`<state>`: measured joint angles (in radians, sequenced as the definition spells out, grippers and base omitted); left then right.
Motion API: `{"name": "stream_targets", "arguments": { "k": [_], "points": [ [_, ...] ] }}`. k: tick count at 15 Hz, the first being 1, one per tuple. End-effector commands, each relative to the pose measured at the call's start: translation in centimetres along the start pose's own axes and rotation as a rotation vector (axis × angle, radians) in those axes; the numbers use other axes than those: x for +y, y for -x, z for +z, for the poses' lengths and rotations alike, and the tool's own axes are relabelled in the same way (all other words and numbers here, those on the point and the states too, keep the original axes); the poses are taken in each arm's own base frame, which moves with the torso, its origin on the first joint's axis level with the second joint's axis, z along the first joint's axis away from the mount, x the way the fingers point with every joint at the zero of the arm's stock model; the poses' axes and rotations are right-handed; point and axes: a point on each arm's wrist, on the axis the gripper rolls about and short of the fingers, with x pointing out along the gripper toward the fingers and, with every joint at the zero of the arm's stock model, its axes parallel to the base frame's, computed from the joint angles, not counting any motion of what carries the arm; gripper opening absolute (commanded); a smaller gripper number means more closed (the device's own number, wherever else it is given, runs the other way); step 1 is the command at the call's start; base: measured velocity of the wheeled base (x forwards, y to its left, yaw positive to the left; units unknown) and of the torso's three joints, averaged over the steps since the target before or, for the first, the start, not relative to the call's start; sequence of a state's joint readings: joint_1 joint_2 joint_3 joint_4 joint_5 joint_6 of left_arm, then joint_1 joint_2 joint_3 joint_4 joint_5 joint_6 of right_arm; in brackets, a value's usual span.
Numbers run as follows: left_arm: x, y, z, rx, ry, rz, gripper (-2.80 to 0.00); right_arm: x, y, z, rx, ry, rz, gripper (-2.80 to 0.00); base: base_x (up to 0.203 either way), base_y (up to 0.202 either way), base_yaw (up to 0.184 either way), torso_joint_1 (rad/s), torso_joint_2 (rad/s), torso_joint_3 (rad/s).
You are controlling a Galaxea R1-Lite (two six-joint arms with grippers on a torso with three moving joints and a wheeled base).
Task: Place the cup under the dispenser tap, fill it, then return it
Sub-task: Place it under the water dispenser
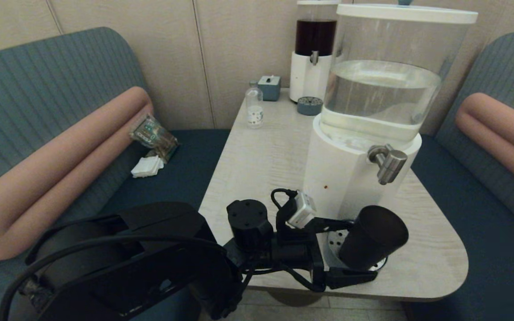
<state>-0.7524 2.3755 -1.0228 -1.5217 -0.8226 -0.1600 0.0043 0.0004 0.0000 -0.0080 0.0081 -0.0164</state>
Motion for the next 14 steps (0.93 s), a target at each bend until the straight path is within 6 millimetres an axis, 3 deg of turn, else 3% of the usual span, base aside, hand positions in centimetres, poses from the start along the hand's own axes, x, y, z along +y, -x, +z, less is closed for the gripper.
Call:
{"name": "stream_targets", "arguments": {
  "k": [1, 9, 14],
  "points": [
    [-0.4, -0.3, 0.2, -0.007, -0.004, -0.014, 0.0, 0.0, 0.0, 0.0, -0.002, 0.002, 0.0, -2.8, 0.0, 0.0, 0.0, 0.0, 0.0, 0.0],
    [-0.4, -0.1, 0.0, -0.001, 0.0, -0.009, 0.0, 0.0, 0.0, 0.0, -0.003, 0.001, 0.0, -2.8, 0.0, 0.0, 0.0, 0.0, 0.0, 0.0],
    [0.2, 1.2, -0.5, 0.019, 0.013, 0.025, 0.0, 0.0, 0.0, 0.0, -0.002, 0.001, 0.0, -2.8, 0.0, 0.0, 0.0, 0.0, 0.0, 0.0]
  ]
}}
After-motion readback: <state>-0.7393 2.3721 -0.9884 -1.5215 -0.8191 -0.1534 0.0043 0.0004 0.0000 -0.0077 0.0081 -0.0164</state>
